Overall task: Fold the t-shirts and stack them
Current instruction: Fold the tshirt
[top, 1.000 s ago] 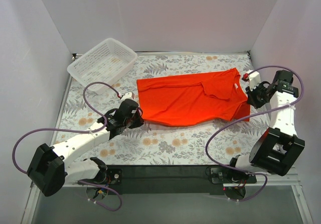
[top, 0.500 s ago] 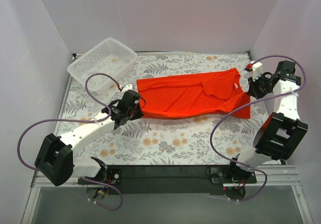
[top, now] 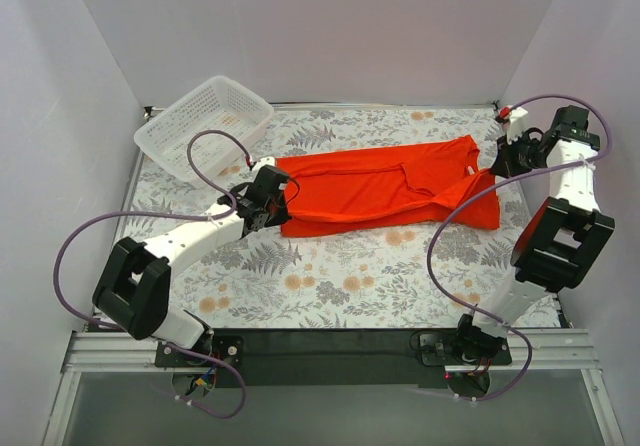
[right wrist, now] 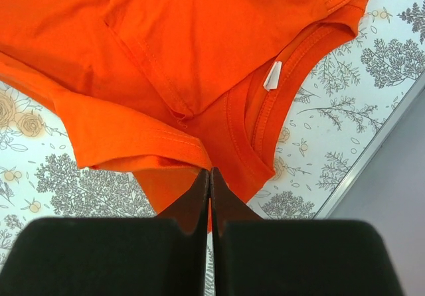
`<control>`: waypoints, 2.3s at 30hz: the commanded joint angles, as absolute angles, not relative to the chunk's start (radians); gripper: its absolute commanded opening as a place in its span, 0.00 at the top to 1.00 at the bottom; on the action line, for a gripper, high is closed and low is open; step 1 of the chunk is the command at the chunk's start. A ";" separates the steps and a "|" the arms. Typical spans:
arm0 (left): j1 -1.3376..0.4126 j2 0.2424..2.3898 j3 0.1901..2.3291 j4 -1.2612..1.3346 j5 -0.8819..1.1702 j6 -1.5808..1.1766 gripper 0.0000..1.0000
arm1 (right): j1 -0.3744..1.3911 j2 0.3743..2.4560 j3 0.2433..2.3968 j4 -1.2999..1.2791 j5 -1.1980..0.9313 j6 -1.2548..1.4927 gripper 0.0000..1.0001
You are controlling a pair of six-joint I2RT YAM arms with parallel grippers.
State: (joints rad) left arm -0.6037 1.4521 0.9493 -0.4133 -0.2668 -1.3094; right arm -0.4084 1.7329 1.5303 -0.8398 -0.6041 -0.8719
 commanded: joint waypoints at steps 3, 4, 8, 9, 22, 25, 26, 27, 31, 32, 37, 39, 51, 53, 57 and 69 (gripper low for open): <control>-0.580 1.497 0.997 -0.433 -0.301 -1.275 1.00 | -0.379 1.790 1.600 -0.822 -0.630 -0.833 0.99; -0.574 1.505 0.999 -0.433 -0.302 -1.273 1.00 | -0.374 1.796 1.603 -0.816 -0.626 -0.824 0.99; -0.557 1.545 1.019 -0.431 -0.314 -1.259 1.00 | -0.365 1.838 1.635 -0.796 -0.614 -0.793 0.99; -0.549 1.561 1.022 -0.430 -0.314 -1.253 1.00 | -0.365 1.853 1.641 -0.792 -0.611 -0.787 0.99; -0.515 1.680 1.103 -0.417 -0.305 -1.203 1.00 | -0.328 1.931 1.695 -0.727 -0.598 -0.698 0.99; -0.512 1.698 1.117 -0.416 -0.305 -1.197 1.00 | -0.319 1.940 1.701 -0.710 -0.597 -0.681 0.99; -0.514 1.704 1.120 -0.416 -0.305 -1.193 1.00 | -0.316 1.944 1.704 -0.707 -0.594 -0.680 0.99; -0.514 1.707 1.124 -0.413 -0.305 -1.192 1.00 | -0.313 1.947 1.709 -0.706 -0.594 -0.678 0.99; -0.512 1.724 1.127 -0.410 -0.305 -1.186 1.00 | -0.295 1.956 1.713 -0.696 -0.588 -0.669 0.99; -0.511 1.726 1.129 -0.410 -0.307 -1.184 1.00 | -0.287 1.956 1.715 -0.693 -0.588 -0.664 0.99; -0.505 1.753 1.131 -0.402 -0.305 -1.177 1.00 | -0.275 1.976 1.741 -0.686 -0.575 -0.647 0.99; -0.503 1.758 1.132 -0.397 -0.305 -1.173 1.00 | -0.267 1.988 1.756 -0.686 -0.568 -0.644 0.99; -0.502 1.781 1.128 -0.383 -0.307 -1.154 1.00 | -0.199 2.048 1.848 -0.684 -0.494 -0.650 0.99; -0.502 1.779 1.123 -0.374 -0.307 -1.149 1.00 | -0.192 2.063 1.862 -0.683 -0.485 -0.641 0.99; -0.502 1.786 1.126 -0.370 -0.310 -1.143 1.00 | -0.181 2.085 1.888 -0.683 -0.466 -0.632 0.99; -0.502 1.756 1.126 -0.354 -0.319 -1.135 1.00 | -0.161 2.137 1.937 -0.663 -0.449 -0.592 0.99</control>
